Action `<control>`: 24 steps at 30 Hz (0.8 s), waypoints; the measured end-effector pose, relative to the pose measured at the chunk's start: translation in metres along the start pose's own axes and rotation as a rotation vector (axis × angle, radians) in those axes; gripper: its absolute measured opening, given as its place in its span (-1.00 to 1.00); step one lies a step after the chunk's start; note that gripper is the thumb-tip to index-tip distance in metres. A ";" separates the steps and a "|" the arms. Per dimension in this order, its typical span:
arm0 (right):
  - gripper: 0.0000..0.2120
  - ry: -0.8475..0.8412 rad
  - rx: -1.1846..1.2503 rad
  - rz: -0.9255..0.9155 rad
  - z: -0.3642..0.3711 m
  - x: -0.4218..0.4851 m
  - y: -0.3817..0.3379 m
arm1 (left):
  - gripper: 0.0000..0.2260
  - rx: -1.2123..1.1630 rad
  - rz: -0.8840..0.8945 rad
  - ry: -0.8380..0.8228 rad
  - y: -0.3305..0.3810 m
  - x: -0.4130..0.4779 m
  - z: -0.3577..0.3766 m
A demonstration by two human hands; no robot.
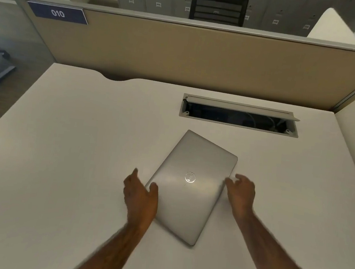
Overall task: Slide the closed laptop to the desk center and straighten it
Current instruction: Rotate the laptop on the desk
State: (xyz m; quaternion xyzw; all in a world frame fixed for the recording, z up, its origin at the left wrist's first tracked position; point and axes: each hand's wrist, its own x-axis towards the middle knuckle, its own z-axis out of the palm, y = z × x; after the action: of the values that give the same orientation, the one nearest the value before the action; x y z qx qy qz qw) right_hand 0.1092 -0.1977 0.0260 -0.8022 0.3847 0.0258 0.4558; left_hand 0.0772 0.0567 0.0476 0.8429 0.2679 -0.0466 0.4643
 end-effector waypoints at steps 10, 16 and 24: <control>-0.74 -0.139 0.008 0.117 0.025 -0.050 0.010 | -0.63 0.366 0.116 -0.284 0.043 0.062 0.039; -0.55 -0.138 0.023 0.143 0.025 -0.056 0.004 | -0.62 0.463 0.164 -0.314 0.047 0.070 0.052; -0.62 -0.058 0.176 0.199 0.031 -0.058 -0.005 | -0.62 0.350 0.123 -0.318 0.045 0.082 0.047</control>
State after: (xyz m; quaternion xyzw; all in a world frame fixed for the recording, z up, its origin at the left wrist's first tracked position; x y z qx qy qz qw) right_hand 0.0819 -0.1385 0.0342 -0.7159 0.4499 0.0605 0.5305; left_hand 0.1769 0.0332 0.0281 0.9073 0.1274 -0.1958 0.3495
